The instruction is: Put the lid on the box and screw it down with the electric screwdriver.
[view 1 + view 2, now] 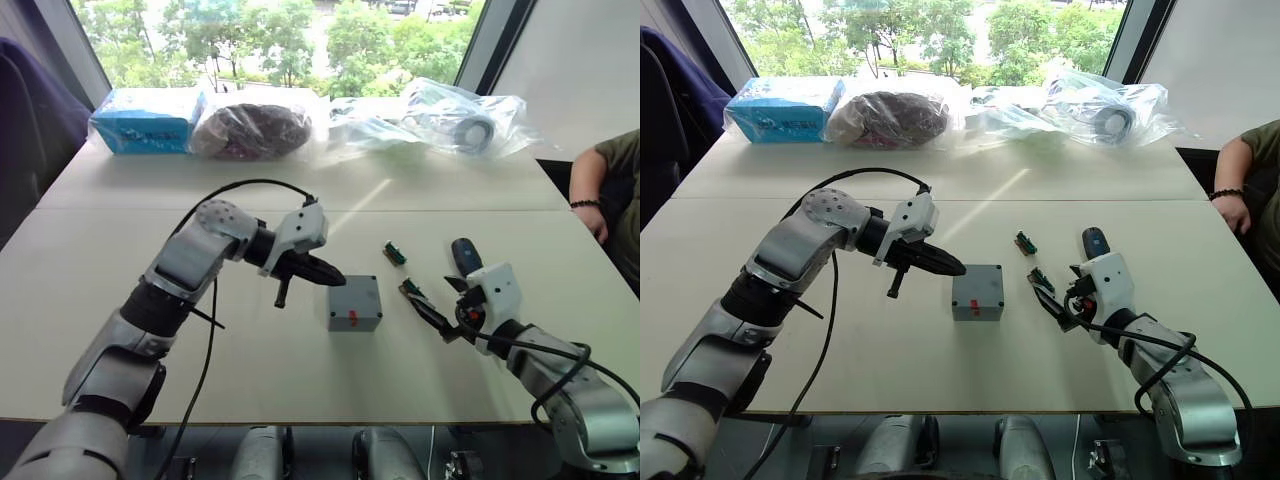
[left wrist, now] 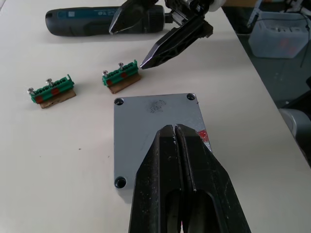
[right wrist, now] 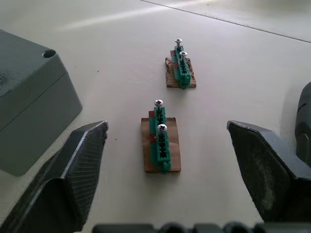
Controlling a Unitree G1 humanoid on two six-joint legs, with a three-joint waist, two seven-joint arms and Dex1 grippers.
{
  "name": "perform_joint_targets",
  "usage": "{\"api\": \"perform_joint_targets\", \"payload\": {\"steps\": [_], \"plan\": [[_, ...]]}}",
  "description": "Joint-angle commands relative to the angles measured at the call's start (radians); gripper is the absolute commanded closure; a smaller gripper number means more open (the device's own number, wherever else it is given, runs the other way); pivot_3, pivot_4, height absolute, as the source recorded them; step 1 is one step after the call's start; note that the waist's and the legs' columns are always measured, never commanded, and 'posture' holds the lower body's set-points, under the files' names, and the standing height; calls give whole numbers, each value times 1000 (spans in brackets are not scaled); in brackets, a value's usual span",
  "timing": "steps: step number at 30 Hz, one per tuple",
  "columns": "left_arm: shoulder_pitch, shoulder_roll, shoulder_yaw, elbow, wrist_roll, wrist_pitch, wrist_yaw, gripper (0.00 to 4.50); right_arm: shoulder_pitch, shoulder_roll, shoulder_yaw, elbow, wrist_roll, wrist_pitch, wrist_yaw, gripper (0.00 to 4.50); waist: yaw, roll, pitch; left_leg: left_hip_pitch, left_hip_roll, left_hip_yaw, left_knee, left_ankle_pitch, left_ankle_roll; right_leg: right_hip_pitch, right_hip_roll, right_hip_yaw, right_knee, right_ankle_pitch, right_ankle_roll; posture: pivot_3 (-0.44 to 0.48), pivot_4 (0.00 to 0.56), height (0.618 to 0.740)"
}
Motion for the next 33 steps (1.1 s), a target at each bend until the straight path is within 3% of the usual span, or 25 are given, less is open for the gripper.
{"api": "perform_joint_targets", "payload": {"steps": [1, 5, 27, 31, 33], "plan": [[7, 0, 14, -39, -2, -15, 12, 4500, -16, -10, 6, 6, -10, -30, 1, 1805, 0, 0, 0, 0, 0, 0, 0, 0, 0, 0, 0, 0, 0, 0, 0, 0, 150, 740], [25, 8, 18, -69, -2, -11, 23, 4500, -35, -15, 22, 36, -20, -25, -6, 3293, -1, 0, 0, 0, 0, 0, 0, 0, 0, 0, 0, 0, 0, 0, 0, 0, 150, 740], [60, 5, 17, -100, 12, -20, 66, 4500, -75, -5, 56, 98, -32, -56, -1, 3293, 0, 0, 0, 0, 1, 0, 0, 0, 0, 0, 1, 0, 0, 0, 0, 0, 150, 740], [59, 1, 20, -98, 12, -18, 72, 4500, -79, -1, 56, 107, -35, -64, -5, 4481, -1, 0, 0, 0, 1, 0, 0, 0, 0, 0, 1, 0, 0, 0, 0, 0, 150, 740], [60, 1, 19, -98, 12, -18, 73, 4500, -80, -1, 57, 108, -36, -67, -4, 4481, -1, 0, 0, 0, 1, 0, 0, 0, 0, 0, 1, 0, 0, 0, 0, 0, 150, 740]]}}
